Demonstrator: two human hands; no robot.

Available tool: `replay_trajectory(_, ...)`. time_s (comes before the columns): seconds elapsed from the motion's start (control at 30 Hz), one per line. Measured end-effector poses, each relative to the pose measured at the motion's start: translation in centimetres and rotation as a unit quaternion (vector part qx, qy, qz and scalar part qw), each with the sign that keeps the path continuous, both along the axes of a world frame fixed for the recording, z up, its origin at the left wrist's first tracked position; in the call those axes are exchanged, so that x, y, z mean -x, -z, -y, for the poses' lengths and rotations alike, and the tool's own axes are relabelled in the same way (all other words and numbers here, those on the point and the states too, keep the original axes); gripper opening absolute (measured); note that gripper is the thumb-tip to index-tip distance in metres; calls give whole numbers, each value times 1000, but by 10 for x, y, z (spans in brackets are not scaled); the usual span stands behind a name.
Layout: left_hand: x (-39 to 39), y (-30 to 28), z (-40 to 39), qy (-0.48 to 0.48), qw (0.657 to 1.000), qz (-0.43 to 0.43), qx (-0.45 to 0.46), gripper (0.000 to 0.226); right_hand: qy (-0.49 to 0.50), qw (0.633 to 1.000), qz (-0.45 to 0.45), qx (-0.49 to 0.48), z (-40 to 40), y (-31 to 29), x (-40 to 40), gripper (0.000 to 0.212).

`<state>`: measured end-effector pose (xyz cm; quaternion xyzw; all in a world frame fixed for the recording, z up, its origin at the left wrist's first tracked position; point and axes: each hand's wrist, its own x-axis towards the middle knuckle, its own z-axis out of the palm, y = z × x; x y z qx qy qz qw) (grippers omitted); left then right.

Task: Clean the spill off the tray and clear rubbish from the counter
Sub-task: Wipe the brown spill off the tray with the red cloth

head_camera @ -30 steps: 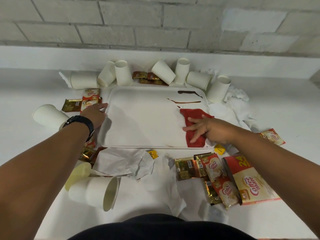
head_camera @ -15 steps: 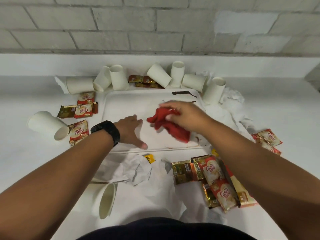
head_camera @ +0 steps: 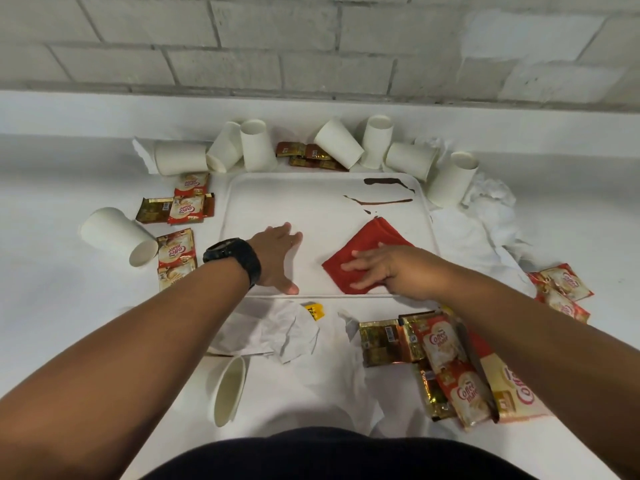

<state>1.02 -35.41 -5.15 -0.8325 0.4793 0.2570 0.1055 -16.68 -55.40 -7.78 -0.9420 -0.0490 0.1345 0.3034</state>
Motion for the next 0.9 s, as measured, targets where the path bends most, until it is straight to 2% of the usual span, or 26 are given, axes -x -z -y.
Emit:
replay_trajectory(0.17,0,1,-1,4,1000,1,4,110,10,998,-43,44,37,-10,32,51)
replay_trajectory(0.27,0,0,-1,3,1000,-1,5,109,98,994,-46,0,46,-12,43,52)
replay_trajectory(0.33,1,0,0,5,1000,-1,6,109,178,984,-13,-1,43,-10,45,52)
replay_trajectory(0.43,3,-3,1,13,1000,6,8,108,245,963,44,102,28,-7,36,56)
replay_trajectory(0.5,5,-4,2,17,1000,7,6,107,282,951,40,122,19,-5,28,52)
replay_trajectory(0.6,5,-3,2,18,1000,9,2,108,377,923,62,50,6,-7,15,38)
replay_trajectory(0.7,5,-3,2,17,1000,11,1,110,441,890,101,-54,-8,-18,-4,35)
replay_trajectory(0.77,4,-3,2,11,1000,6,3,110,416,896,90,-126,-28,-24,-20,38)
replay_trajectory(0.8,3,-3,2,7,1000,3,8,110,381,913,71,-123,-40,-23,-29,42)
replay_trajectory(0.9,3,-3,0,-4,1000,-4,29,108,231,973,18,3,-72,-1,-43,45)
